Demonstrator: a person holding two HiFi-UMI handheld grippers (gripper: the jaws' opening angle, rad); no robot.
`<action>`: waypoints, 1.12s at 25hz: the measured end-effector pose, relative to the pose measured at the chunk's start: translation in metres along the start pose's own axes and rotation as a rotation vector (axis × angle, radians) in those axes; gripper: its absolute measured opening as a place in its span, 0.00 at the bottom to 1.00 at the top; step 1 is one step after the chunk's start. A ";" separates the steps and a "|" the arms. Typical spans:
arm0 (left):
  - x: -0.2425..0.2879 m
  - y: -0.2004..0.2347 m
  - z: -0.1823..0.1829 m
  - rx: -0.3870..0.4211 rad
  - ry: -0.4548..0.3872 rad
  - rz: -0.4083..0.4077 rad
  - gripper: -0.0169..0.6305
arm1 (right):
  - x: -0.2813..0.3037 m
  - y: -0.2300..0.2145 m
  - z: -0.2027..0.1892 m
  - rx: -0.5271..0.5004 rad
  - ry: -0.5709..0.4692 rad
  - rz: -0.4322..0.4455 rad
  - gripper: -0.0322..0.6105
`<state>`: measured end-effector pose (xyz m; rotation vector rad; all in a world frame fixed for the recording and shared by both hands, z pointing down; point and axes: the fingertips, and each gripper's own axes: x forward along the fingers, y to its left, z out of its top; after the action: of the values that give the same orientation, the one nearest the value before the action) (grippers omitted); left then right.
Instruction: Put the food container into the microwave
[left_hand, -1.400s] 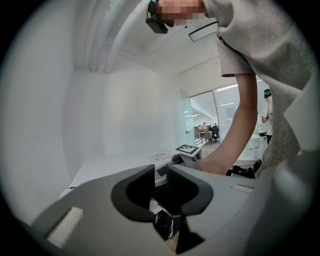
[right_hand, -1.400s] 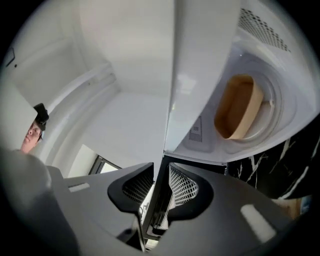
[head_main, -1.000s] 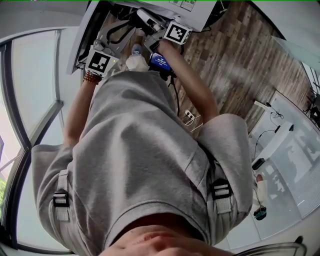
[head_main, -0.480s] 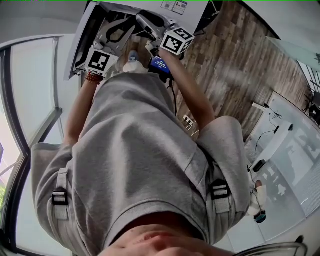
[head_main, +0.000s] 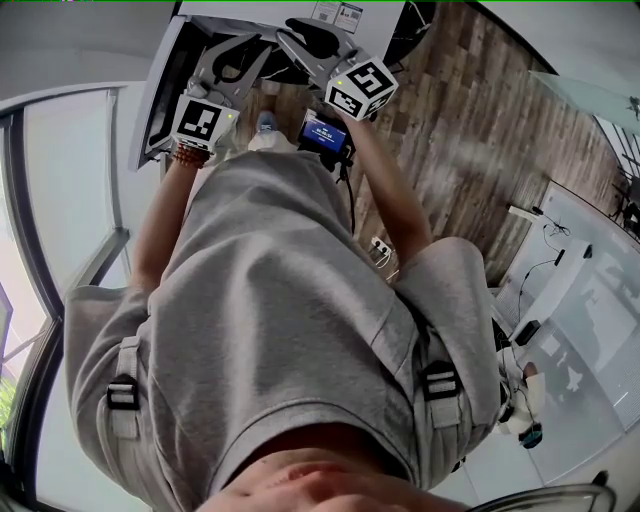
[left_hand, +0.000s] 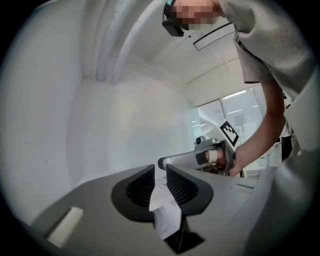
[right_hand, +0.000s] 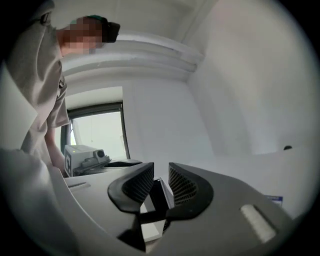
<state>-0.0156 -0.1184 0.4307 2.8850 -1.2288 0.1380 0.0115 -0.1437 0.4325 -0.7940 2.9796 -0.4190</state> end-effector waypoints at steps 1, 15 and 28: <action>0.001 0.000 0.003 0.008 -0.004 0.002 0.14 | -0.001 0.001 0.002 -0.026 0.004 0.001 0.21; 0.010 0.001 0.032 0.006 -0.055 0.014 0.13 | -0.012 0.005 0.025 -0.292 -0.004 -0.101 0.19; 0.003 0.004 0.025 0.020 -0.038 0.060 0.05 | -0.025 0.008 0.033 -0.317 -0.047 -0.160 0.11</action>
<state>-0.0150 -0.1243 0.4056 2.8824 -1.3285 0.0967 0.0327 -0.1328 0.3976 -1.0546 2.9880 0.0733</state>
